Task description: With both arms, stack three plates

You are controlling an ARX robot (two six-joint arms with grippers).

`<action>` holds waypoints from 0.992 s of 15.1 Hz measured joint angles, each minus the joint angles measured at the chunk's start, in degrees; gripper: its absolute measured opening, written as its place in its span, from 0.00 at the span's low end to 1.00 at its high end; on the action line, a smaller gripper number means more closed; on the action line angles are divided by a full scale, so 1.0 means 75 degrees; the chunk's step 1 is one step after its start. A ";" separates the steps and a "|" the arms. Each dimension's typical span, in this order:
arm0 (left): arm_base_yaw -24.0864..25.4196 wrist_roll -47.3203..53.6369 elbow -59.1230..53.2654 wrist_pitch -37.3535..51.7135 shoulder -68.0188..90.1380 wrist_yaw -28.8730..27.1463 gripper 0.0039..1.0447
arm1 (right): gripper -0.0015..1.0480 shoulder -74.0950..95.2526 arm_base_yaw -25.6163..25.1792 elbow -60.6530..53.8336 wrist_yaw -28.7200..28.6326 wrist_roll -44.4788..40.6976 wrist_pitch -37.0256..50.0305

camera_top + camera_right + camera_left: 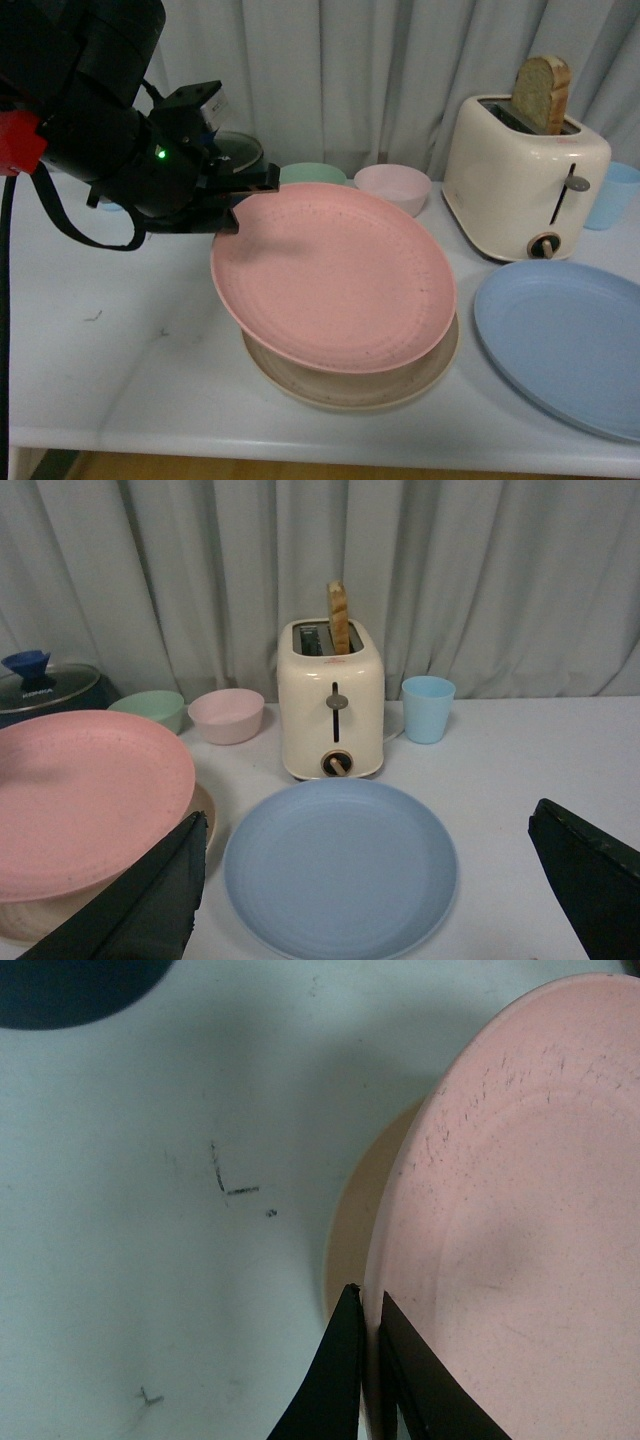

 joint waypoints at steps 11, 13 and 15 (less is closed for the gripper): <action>-0.0344 -0.0353 0.0866 -0.0481 0.1180 -0.0813 0.47 | 0.94 0.0000 0.0000 0.0000 -0.0003 0.0000 0.0000; -0.0373 -0.0262 0.0391 -0.0262 0.0344 -0.0822 0.68 | 0.94 0.0000 0.0000 0.0000 -0.0003 0.0000 0.0000; -0.0443 0.0099 -0.0513 0.0516 -0.1160 -0.1014 0.90 | 0.94 0.0000 0.0000 0.0000 -0.0003 0.0000 0.0000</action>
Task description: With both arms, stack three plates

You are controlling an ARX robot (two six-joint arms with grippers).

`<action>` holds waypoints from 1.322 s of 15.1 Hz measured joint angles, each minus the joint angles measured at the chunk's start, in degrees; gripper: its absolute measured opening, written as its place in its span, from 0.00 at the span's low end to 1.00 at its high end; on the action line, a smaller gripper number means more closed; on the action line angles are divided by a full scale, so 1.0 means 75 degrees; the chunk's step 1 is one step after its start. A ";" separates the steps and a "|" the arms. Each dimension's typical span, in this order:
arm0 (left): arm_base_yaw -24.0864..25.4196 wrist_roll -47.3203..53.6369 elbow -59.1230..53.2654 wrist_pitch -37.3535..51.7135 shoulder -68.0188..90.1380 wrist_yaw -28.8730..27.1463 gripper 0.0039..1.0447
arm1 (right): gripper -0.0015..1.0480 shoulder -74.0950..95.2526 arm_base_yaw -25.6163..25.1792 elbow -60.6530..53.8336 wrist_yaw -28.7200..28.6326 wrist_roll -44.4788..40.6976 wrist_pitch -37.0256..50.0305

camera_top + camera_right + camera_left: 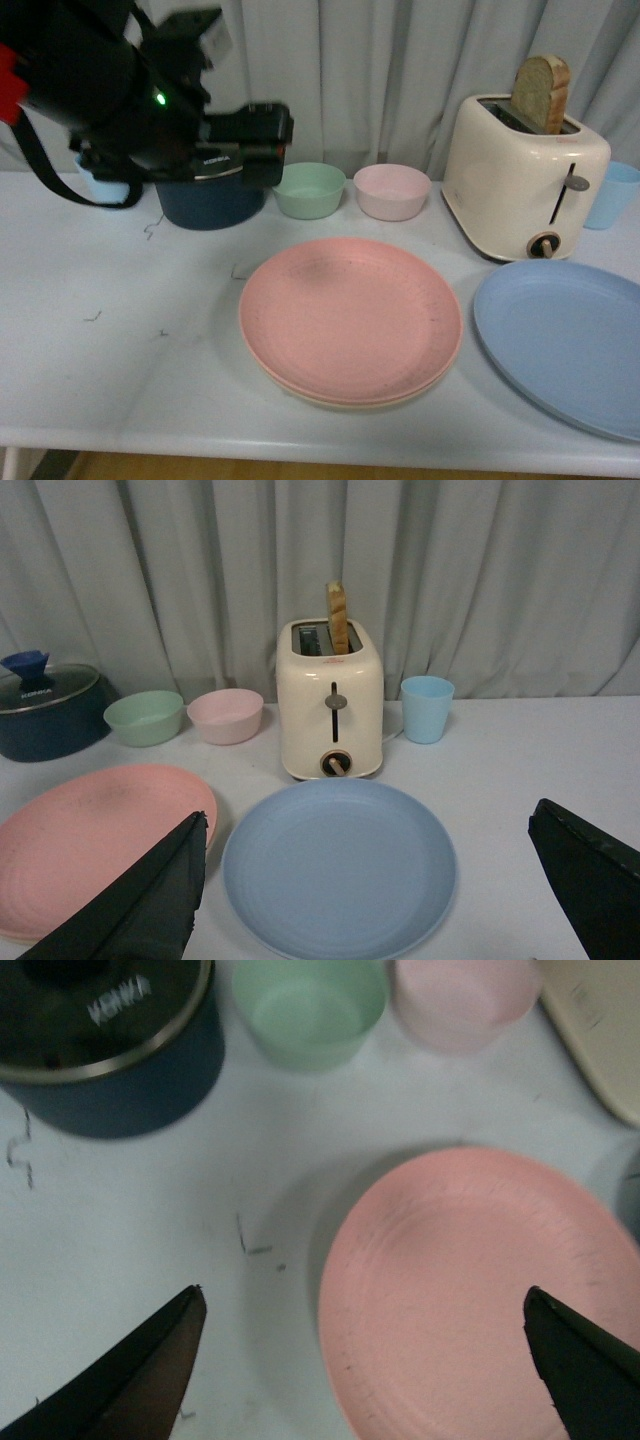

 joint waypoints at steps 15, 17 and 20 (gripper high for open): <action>0.1521 0.0627 -0.7991 0.6735 -0.6621 -0.0889 0.01 | 0.94 0.0000 0.0035 0.0000 0.0006 0.0000 0.0000; 0.1699 0.0627 -0.8373 0.6408 -0.7216 -0.0676 0.01 | 0.94 0.0000 0.0035 0.0000 0.0006 0.0000 0.0000; 0.2259 0.0632 -0.8740 0.5791 -0.8265 -0.0157 0.01 | 0.94 0.0000 0.0035 0.0000 0.0003 -0.0003 0.0000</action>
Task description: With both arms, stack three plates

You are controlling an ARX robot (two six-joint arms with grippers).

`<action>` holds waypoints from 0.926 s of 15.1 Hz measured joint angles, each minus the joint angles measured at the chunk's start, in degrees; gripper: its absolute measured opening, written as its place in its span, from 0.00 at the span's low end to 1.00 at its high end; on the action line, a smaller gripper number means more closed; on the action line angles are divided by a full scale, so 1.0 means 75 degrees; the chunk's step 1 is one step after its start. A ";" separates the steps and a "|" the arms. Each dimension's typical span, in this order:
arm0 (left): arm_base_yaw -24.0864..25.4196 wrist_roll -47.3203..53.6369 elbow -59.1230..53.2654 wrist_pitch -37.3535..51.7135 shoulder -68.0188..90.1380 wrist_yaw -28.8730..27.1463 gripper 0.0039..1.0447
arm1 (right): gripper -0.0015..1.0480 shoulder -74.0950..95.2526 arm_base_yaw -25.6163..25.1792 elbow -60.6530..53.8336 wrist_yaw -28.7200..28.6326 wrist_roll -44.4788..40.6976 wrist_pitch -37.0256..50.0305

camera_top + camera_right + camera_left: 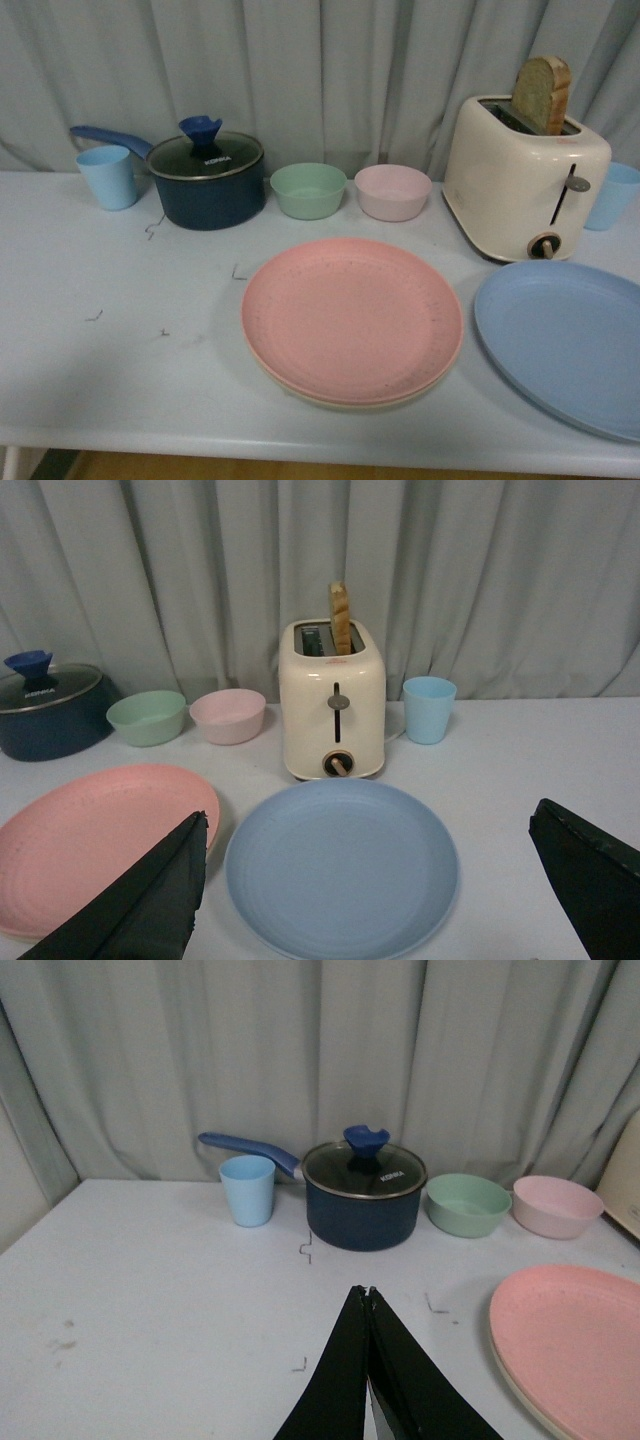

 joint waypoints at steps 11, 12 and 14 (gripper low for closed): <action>-0.0020 -0.0003 -0.0487 -0.1953 -0.2541 0.0015 0.01 | 0.94 0.0000 0.0000 0.0000 0.0003 0.0003 0.0000; -0.0020 0.0000 -0.0490 -0.2139 -0.2804 0.0015 0.01 | 0.94 0.0000 0.0000 0.0000 0.0000 0.0003 0.0000; -0.0020 -0.0003 -0.0490 -0.2597 -0.3212 0.0015 0.01 | 0.94 0.0000 0.0000 0.0000 0.0000 0.0003 0.0000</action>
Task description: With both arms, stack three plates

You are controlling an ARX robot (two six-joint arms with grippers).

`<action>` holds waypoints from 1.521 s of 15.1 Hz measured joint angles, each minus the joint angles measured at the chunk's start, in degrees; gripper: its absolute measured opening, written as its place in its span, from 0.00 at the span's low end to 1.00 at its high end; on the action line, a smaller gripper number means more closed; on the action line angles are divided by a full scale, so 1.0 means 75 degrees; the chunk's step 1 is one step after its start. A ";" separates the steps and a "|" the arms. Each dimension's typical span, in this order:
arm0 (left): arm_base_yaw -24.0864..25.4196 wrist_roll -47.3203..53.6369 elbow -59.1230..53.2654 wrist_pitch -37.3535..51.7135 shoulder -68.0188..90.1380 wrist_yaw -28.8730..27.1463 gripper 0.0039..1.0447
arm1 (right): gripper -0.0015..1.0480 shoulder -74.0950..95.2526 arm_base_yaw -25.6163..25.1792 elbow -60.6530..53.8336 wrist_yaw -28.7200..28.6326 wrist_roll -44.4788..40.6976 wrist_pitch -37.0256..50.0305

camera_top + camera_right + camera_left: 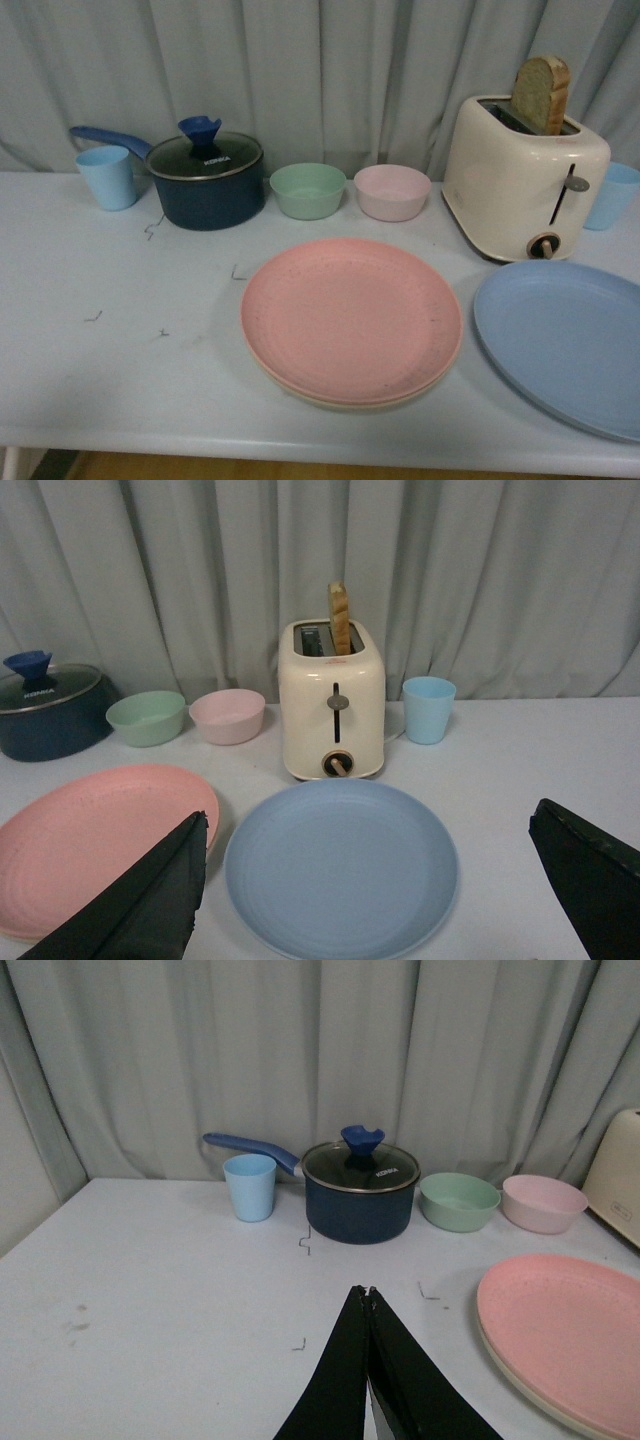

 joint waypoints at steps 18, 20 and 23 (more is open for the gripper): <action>0.0000 0.0000 0.0003 -0.2608 -0.2576 -0.0003 0.39 | 0.94 0.0525 -0.0265 0.0455 -0.0428 0.0245 -0.1376; 0.0000 0.0003 0.0003 -0.2597 -0.2576 0.0000 0.61 | 0.94 0.3829 -0.2317 0.1909 -0.1702 0.0621 -0.1661; 0.0000 0.0015 0.0006 -0.2602 -0.2576 0.0003 0.96 | 0.94 0.8192 -0.3497 0.4159 -0.2209 -0.0006 -0.0632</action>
